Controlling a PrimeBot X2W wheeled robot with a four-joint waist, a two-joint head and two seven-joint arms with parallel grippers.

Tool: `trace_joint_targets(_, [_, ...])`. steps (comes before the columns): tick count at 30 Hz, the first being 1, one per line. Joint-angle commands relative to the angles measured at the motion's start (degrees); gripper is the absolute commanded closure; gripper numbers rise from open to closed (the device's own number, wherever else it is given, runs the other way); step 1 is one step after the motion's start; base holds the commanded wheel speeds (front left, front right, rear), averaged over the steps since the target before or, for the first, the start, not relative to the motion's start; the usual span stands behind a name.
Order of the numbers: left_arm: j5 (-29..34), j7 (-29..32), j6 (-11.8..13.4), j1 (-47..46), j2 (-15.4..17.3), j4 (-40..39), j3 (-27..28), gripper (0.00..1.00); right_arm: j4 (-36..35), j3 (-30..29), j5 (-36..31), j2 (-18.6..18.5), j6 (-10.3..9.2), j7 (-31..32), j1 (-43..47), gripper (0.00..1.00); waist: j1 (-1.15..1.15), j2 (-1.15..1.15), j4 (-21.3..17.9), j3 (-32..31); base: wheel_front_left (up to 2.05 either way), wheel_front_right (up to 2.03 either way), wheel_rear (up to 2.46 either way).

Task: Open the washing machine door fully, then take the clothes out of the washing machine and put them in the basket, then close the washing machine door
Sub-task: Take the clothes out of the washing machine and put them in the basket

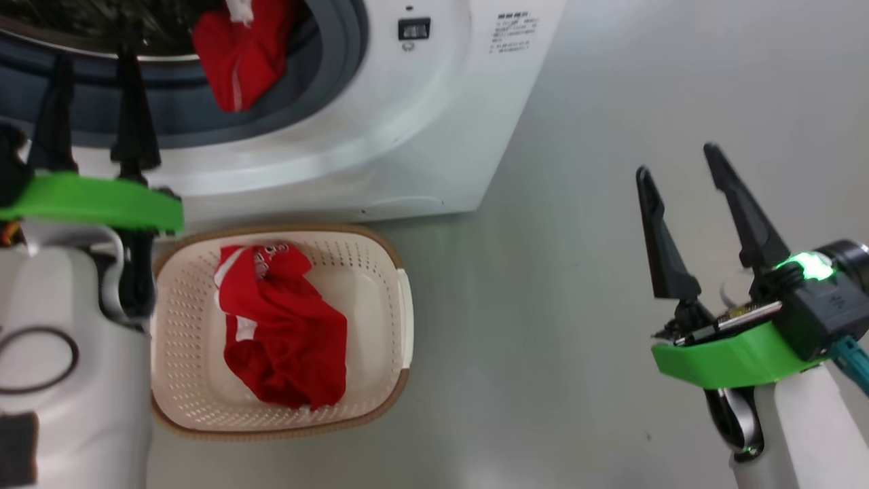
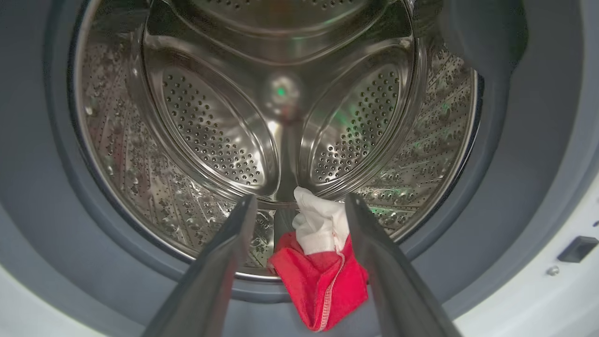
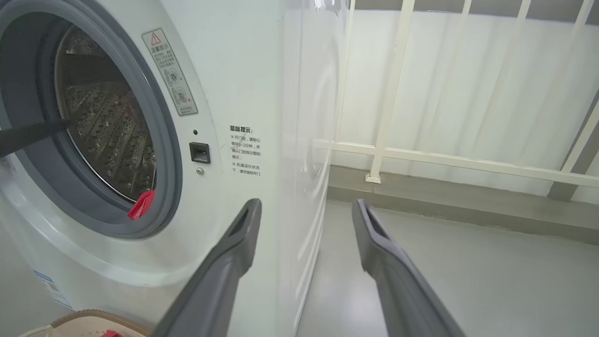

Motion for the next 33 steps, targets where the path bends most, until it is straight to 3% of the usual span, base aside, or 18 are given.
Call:
trace_joint_targets(1, [-0.61, -0.42, -0.35, -3.05, 2.6, 0.3, 0.72, 0.0, -1.85, 0.98, -0.06, -0.21, 0.35, -0.36, -1.76, 0.0, 0.0, 0.0, -1.31, 4.62, 0.0, 0.0, 0.0])
trace_joint_targets(9, [-10.06, 1.81, -0.37, -14.8, 4.53, 6.75, -5.74, 0.0, -1.65, 2.47, -0.05, -0.2, 0.35, -0.36, -4.58, 0.0, 0.0, 0.0, -1.53, 9.76, 0.0, 0.0, 0.0])
trace_joint_targets(13, [-14.96, 7.01, -0.37, -19.19, 6.81, 9.48, -10.32, 0.0, -1.32, 3.95, -0.69, -0.2, 0.35, -0.36, -5.49, 0.0, 0.0, 0.0, -1.97, 11.22, 0.0, 0.0, 0.0])
trace_joint_targets(21, [-25.69, 20.57, -0.38, -25.43, 7.66, 16.25, -11.23, 0.0, -1.02, 4.71, -1.07, -0.2, 0.35, -0.36, -6.38, 0.0, 0.0, 0.0, -2.96, 11.71, 0.0, 0.0, 0.0])
trace_joint_targets(26, [-27.51, 27.05, -0.38, -27.62, 8.29, 19.18, -13.35, 0.0, -0.74, 4.78, -1.41, -0.2, 0.35, -0.36, -6.11, 0.0, 0.0, 0.0, -3.09, 11.65, 0.0, 0.0, 0.0])
trace_joint_targets(33, [-24.36, 34.23, 0.78, -30.55, 10.15, 24.09, -17.67, 0.0, -0.47, 5.18, -0.13, -0.19, 0.35, -0.36, -6.09, 0.0, 0.0, 0.0, -3.61, 11.67, 0.0, 0.0, 0.0])
